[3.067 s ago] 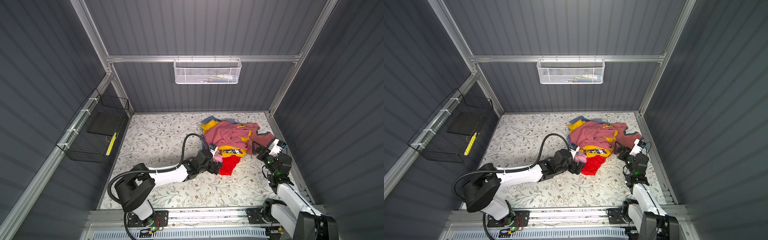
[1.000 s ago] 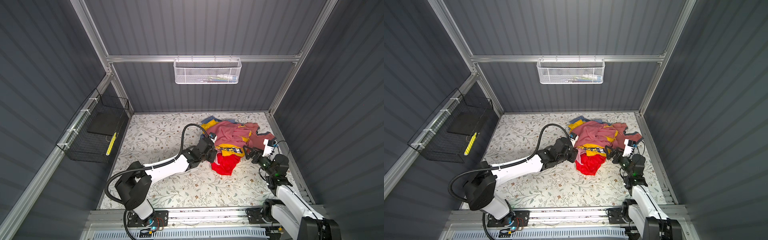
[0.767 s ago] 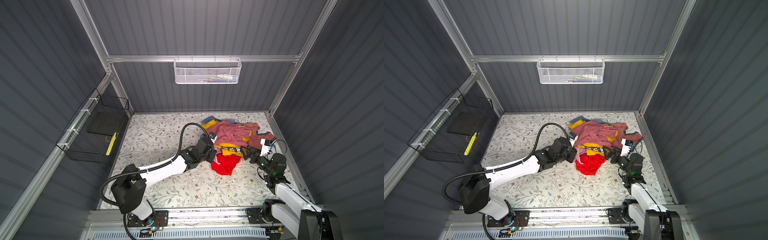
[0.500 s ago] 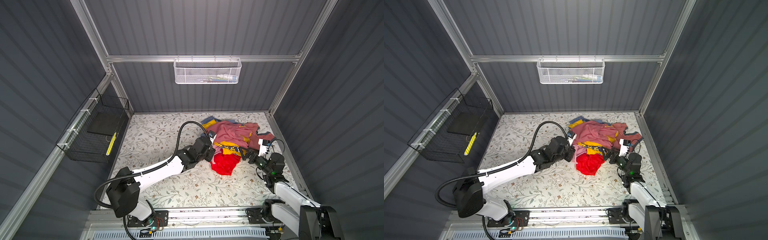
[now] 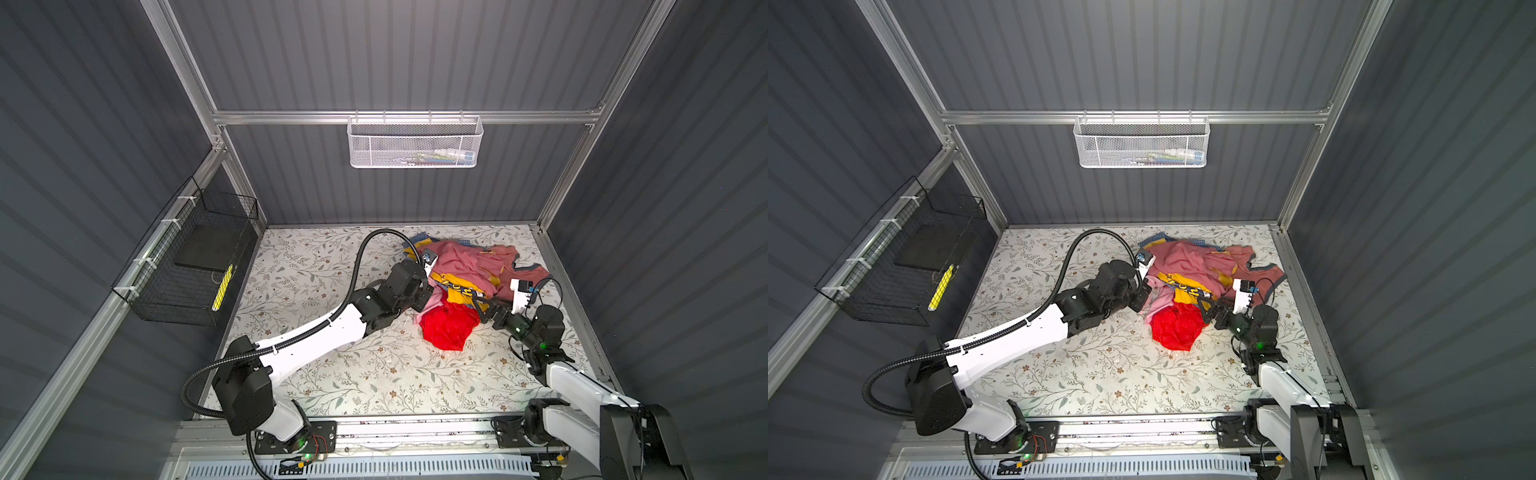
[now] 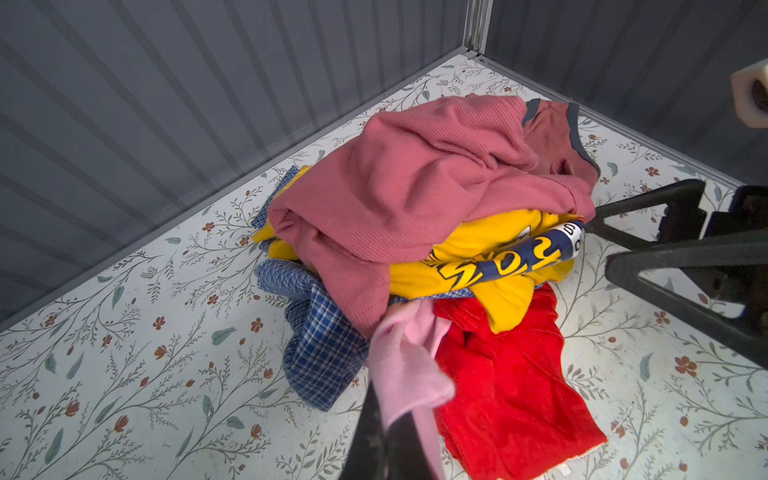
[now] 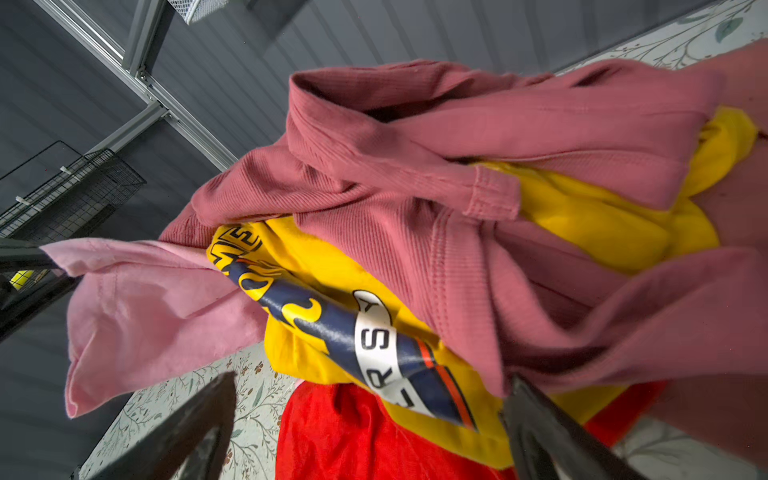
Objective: Pick out a specific cloth from the pile
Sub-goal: 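Lift the light pink cloth upward out of the pile with the left gripper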
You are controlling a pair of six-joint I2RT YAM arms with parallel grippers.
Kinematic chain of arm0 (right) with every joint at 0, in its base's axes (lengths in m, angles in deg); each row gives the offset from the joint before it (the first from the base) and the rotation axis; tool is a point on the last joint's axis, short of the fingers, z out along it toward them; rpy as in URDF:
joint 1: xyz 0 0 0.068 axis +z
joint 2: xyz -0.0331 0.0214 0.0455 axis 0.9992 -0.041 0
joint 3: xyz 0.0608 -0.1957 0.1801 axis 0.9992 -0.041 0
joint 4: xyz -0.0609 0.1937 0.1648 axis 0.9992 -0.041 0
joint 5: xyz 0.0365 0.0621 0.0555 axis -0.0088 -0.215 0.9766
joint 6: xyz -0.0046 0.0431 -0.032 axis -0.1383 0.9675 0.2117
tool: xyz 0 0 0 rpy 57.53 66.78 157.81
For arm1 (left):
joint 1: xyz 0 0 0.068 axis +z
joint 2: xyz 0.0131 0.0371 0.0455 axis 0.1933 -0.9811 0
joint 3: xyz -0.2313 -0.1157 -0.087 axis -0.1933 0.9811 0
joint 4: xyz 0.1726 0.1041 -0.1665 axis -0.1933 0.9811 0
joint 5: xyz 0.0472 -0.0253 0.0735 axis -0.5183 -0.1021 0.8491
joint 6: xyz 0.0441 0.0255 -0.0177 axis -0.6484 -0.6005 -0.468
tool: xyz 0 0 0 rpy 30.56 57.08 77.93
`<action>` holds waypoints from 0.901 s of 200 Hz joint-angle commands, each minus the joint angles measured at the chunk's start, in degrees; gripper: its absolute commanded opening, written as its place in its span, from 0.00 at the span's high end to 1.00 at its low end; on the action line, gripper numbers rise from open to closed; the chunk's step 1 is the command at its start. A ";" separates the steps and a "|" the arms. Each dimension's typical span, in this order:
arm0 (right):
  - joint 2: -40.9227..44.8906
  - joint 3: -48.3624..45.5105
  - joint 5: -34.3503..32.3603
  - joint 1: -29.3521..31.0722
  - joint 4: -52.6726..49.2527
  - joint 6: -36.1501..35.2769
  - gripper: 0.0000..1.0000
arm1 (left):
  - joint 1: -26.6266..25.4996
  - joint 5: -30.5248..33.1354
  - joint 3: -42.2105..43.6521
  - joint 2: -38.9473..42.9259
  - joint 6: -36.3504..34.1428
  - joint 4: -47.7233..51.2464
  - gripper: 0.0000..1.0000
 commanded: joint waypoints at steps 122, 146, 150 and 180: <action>-2.30 3.21 -11.74 1.89 -5.35 -0.84 0.01 | -0.33 1.16 -2.12 9.19 -6.77 -1.43 1.00; -2.24 3.39 -12.57 1.93 -5.92 -0.75 0.01 | -0.32 0.38 -1.62 10.27 -7.64 -0.86 1.00; -2.31 3.45 -12.56 1.95 -6.00 -0.68 0.01 | -0.32 0.23 -1.51 10.44 -7.79 -0.89 1.00; -2.74 3.81 -15.04 2.05 -6.74 -0.63 0.01 | -0.35 -3.35 -0.51 11.56 -9.69 -0.77 1.00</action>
